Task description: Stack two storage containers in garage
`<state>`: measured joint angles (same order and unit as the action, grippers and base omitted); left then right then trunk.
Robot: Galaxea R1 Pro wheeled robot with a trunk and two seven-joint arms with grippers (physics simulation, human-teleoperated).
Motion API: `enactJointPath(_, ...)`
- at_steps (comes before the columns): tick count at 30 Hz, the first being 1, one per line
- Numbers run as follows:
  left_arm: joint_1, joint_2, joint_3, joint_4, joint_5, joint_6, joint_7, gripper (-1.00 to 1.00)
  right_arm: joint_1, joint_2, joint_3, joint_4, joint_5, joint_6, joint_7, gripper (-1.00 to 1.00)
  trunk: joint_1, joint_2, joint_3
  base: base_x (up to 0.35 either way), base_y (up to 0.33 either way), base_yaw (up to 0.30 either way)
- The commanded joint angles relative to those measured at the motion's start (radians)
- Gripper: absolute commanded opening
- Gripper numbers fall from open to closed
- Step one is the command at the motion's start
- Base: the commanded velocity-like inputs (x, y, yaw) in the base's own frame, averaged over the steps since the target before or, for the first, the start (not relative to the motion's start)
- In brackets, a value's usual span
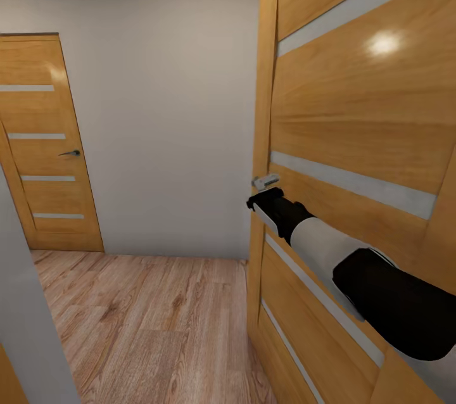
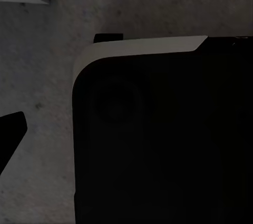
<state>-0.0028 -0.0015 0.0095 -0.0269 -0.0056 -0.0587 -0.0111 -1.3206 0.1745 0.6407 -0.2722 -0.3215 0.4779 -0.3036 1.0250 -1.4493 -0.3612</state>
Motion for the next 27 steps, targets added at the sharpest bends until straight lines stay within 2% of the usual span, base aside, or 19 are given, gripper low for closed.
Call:
enactJointPath(1, 0.0, 0.0, 0.001, 0.0, -0.001, -0.003, -0.001, 1.0, 0.0, 0.0, 0.006, 0.014, -0.007, -0.003, -0.007, 1.0, 0.0, -0.001, -0.001, 0.0, 0.0, 0.0)
enactJointPath(4, 0.0, 0.0, 0.001, 0.001, -0.001, -0.003, -0.001, 1.0, 0.0, 0.0, 0.009, 0.043, -0.001, -0.02, -0.016, 1.0, 0.0, -0.001, -0.001, 0.0, 0.0, 0.0)
enactJointPath(5, 0.0, 0.0, 0.001, 0.001, -0.001, -0.003, -0.001, 1.0, 0.0, 0.0, 0.012, 0.05, 0.0, -0.023, -0.073, 1.0, 0.0, -0.001, -0.001, 0.0, 0.0, 0.0)
enactJointPath(8, 0.0, 0.0, 0.001, 0.001, -0.001, -0.003, -0.001, 1.0, 0.0, 0.0, 0.015, 0.052, 0.0, -0.023, -0.103, 1.0, 0.0, -0.001, -0.001, 0.0, 0.0, 0.0)
enactJointPath(27, 0.0, 0.003, 0.001, 0.0, 0.0, -0.003, -0.001, 1.0, -0.027, 0.0, 0.013, 0.091, -0.001, -0.023, -0.136, 1.0, 0.0, -0.001, -0.001, 0.0, 0.0, 0.0)
